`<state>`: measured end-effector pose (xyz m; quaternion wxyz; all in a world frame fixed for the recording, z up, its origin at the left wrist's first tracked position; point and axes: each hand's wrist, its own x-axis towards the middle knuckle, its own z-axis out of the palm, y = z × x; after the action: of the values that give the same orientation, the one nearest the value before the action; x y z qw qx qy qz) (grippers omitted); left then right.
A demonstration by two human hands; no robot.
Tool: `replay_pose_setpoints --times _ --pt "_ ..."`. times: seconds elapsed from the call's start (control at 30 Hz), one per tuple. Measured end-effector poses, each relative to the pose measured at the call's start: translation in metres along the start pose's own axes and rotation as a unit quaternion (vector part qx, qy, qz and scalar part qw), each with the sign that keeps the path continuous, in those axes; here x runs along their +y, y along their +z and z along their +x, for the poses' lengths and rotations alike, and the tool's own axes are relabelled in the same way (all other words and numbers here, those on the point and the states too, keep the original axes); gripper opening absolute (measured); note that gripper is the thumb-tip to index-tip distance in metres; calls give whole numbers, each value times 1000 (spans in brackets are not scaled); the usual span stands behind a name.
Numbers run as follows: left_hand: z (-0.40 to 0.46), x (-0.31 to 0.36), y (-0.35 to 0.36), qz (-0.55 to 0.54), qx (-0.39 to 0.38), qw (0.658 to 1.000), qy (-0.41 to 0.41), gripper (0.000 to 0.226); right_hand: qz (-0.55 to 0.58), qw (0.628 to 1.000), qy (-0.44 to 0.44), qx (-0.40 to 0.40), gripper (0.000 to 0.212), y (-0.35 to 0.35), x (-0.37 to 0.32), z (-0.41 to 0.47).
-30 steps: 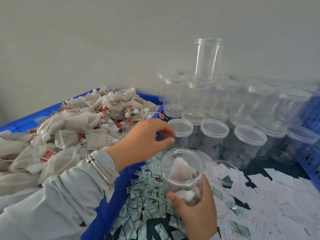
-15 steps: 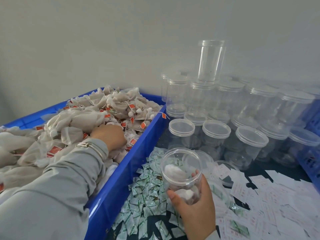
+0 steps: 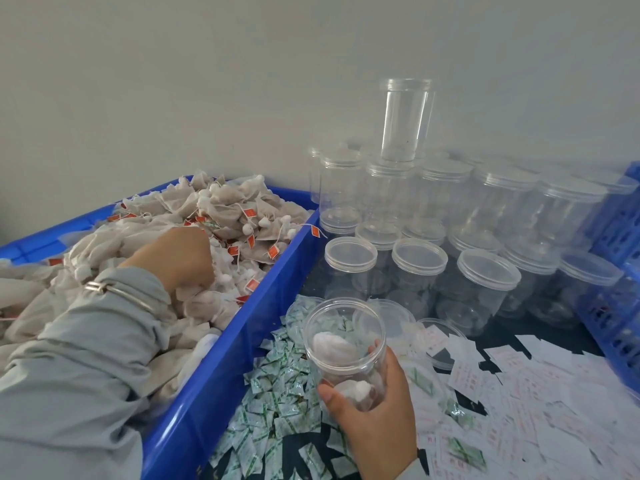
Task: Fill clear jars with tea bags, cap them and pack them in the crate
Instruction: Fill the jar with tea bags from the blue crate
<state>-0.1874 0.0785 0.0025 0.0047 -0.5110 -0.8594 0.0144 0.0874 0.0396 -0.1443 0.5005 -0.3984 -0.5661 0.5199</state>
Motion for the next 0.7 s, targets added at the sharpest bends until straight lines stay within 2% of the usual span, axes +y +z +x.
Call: replay_pose_setpoints --times 0.1,0.2,0.33,0.4,0.47,0.53,0.57,0.63,0.7 --pt "4 0 0 -18 0 1000 -4 6 -7 1000 2 -2 100 1 -2 -1" --pt "10 0 2 -29 34 999 -9 19 -1 1000 11 2 106 1 -3 -3" --pt "8 4 -7 -18 66 998 -12 19 -1 1000 13 5 103 2 -3 -3" --pt "4 8 -11 -67 127 990 -4 21 0 1000 11 4 100 2 -3 -3" --pt "-6 13 -16 -206 198 958 12 33 -4 1000 11 -1 100 2 -2 -2" --pt "-14 23 -20 -370 197 907 39 37 2 1000 11 -5 102 2 -2 -2" --pt "-20 32 -21 -444 166 879 54 34 5 1000 10 -7 104 3 -3 -2" --pt "-35 54 -20 -588 71 800 92 18 3 1000 8 -11 108 5 -4 -3" --pt "-48 74 -15 -651 4 748 133 8 1 1000 7 -12 111 4 -4 -3"
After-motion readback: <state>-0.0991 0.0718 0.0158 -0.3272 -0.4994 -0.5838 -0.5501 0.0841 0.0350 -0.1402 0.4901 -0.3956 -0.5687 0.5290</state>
